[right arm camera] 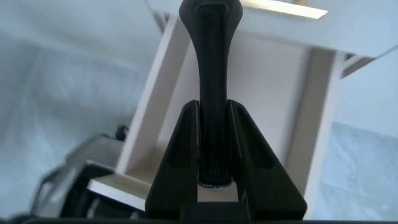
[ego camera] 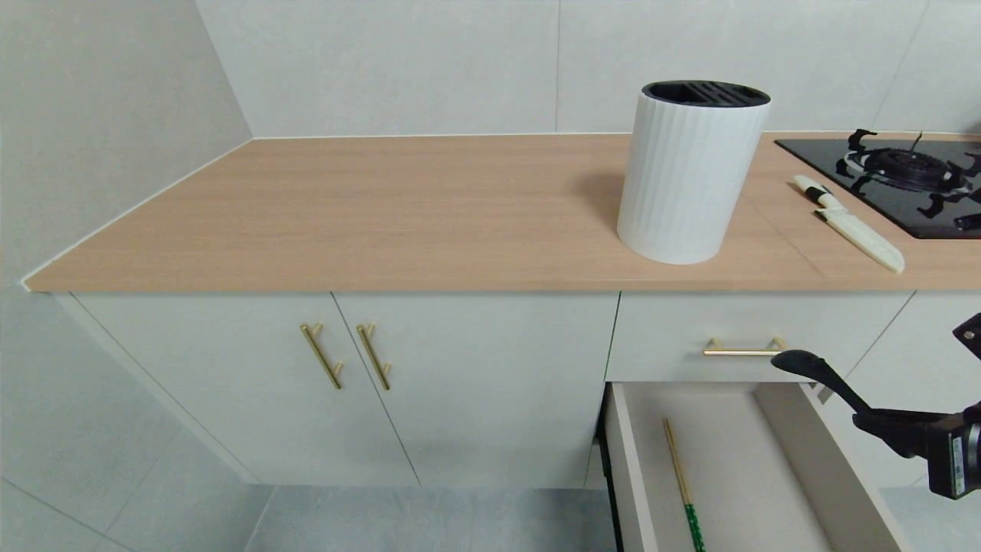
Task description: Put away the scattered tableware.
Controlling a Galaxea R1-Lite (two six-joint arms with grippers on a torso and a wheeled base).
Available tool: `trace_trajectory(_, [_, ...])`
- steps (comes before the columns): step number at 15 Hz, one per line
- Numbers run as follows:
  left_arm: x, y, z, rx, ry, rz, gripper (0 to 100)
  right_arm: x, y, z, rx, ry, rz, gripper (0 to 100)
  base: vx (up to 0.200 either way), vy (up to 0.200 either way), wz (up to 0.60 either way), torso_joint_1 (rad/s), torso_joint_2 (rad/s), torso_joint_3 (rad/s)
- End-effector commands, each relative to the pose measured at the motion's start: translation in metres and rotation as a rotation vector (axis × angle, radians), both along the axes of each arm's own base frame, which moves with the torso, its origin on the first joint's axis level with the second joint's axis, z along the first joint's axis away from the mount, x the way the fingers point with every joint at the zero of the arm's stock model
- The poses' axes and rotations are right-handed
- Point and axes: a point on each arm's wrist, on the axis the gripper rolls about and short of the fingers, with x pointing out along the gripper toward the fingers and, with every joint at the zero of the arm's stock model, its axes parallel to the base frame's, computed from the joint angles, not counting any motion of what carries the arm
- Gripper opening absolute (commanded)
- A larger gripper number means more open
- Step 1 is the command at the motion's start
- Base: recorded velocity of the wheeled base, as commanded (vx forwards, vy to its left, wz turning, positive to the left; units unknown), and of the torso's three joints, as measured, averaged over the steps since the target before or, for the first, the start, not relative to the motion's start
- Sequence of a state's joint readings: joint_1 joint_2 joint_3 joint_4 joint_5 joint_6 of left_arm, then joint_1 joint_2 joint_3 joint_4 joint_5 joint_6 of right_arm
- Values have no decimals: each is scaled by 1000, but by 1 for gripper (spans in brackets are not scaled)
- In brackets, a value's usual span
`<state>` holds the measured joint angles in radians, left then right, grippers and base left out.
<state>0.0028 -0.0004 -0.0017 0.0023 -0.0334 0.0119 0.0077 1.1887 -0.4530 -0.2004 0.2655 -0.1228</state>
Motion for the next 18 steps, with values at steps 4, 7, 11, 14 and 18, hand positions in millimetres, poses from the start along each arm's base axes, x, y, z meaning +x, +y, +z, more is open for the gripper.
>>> trace_trajectory(4, [0,0,0,0,0,0,100,7,10,-26,-29,121,79,0,0,0,0,-211,469,259])
trace_trajectory(7, [0,0,0,0,1,0,100,15,10,-33,-30,151,77,0,0,0,0,-206,460,258])
trace_trajectory(11, [0,0,0,0,0,0,100,22,10,-44,-31,177,73,0,0,0,0,-190,452,267])
trace_trajectory(14, [0,0,0,0,0,0,100,26,10,-49,-39,193,61,0,0,0,0,-162,417,248])
trace_trajectory(18, [0,0,0,0,1,0,100,29,9,-52,-50,185,42,0,0,0,0,-33,96,60])
